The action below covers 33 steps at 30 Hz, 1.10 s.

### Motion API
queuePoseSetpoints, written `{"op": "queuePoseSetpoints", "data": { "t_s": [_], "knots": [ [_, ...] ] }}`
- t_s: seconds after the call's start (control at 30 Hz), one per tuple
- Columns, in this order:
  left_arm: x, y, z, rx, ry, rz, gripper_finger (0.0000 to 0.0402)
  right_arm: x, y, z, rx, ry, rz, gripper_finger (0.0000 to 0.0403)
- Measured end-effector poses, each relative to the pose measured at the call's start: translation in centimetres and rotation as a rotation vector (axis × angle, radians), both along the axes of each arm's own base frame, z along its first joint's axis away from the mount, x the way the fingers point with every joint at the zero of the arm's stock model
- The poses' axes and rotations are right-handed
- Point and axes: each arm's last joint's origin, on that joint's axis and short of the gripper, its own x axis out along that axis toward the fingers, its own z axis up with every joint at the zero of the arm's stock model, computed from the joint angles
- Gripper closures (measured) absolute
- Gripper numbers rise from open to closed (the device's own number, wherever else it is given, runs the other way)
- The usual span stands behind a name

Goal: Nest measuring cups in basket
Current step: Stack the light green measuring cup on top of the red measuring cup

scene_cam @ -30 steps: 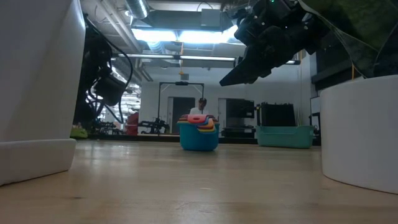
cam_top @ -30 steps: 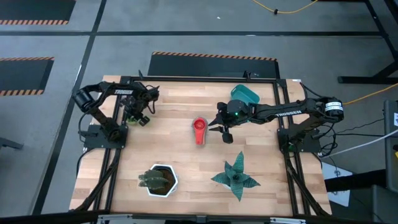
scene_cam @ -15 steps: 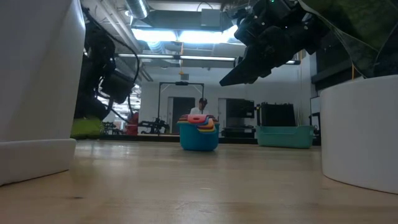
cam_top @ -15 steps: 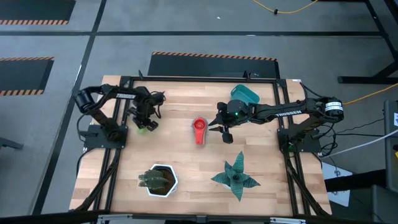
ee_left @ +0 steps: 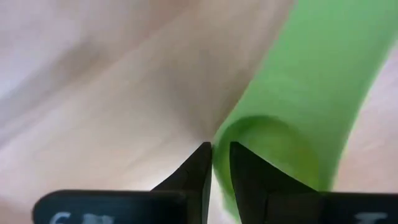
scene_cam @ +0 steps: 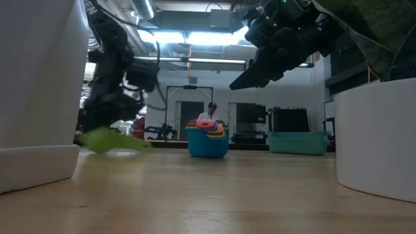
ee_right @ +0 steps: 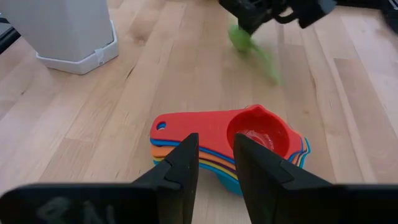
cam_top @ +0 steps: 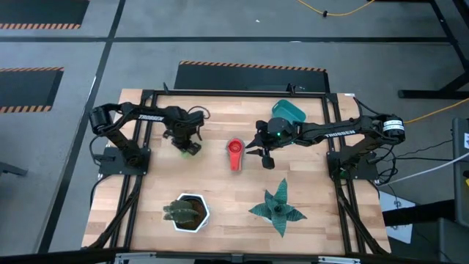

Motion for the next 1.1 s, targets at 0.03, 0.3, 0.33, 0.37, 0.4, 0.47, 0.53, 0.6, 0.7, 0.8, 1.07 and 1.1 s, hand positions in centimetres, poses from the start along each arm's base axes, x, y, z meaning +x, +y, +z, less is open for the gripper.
{"op": "queuePoseSetpoints", "data": {
  "t_s": [0.03, 0.3, 0.33, 0.37, 0.4, 0.47, 0.53, 0.6, 0.7, 0.8, 1.07, 1.1],
  "knots": [
    [0.5, 0.1, 0.2, 0.016, -0.031, 0.002, 0.0350, 0.0, 0.0, 0.0, 0.000, 0.000, 0.000, 0.0297],
    [4.0, 0.8, 1.7, 0.140, -0.305, -0.003, 0.0363, 0.0, 0.0, 0.0, 0.000, 0.000, 0.000, 0.0297],
    [4.3, 0.8, 1.9, 0.149, -0.326, -0.008, 0.0364, 0.0, 0.0, 0.0, 0.000, 0.000, 0.000, 0.0297],
    [4.6, 0.8, 2.1, 0.158, -0.346, -0.016, 0.0366, 0.0, 0.0, 0.0, 0.000, 0.000, 0.000, 0.0297],
    [4.8, 0.9, 2.3, 0.168, -0.361, -0.025, 0.0368, 0.0, 0.0, 0.0, -0.003, -0.001, 0.002, 0.0297],
    [5.2, 0.9, 2.8, 0.195, -0.376, -0.044, 0.0371, 0.0, 0.0, 0.0, -0.021, -0.004, 0.014, 0.0297],
    [5.4, 1.1, 3.2, 0.229, -0.383, -0.062, 0.0374, 0.0, 0.0, 0.0, -0.039, -0.008, 0.024, 0.0297],
    [5.7, 1.3, 3.5, 0.256, -0.393, -0.089, 0.0376, 0.0, 0.0, 0.1, -0.041, -0.015, 0.026, 0.0297],
    [5.9, 1.5, 3.9, 0.271, -0.408, -0.113, 0.0374, 0.1, 0.0, 0.1, -0.043, -0.022, 0.026, 0.0297],
    [6.0, 1.4, 4.0, 0.267, -0.411, -0.113, 0.0365, 0.1, 0.0, 0.1, -0.043, -0.023, 0.026, 0.0297],
    [5.5, 1.3, 3.8, 0.263, -0.346, -0.111, 0.0303, 0.1, 0.0, 0.1, -0.043, -0.023, 0.026, 0.0297],
    [5.4, 1.2, 3.7, 0.266, -0.329, -0.111, 0.0294, 0.1, 0.0, 0.1, -0.043, -0.023, 0.026, 0.0297]
  ]
}}
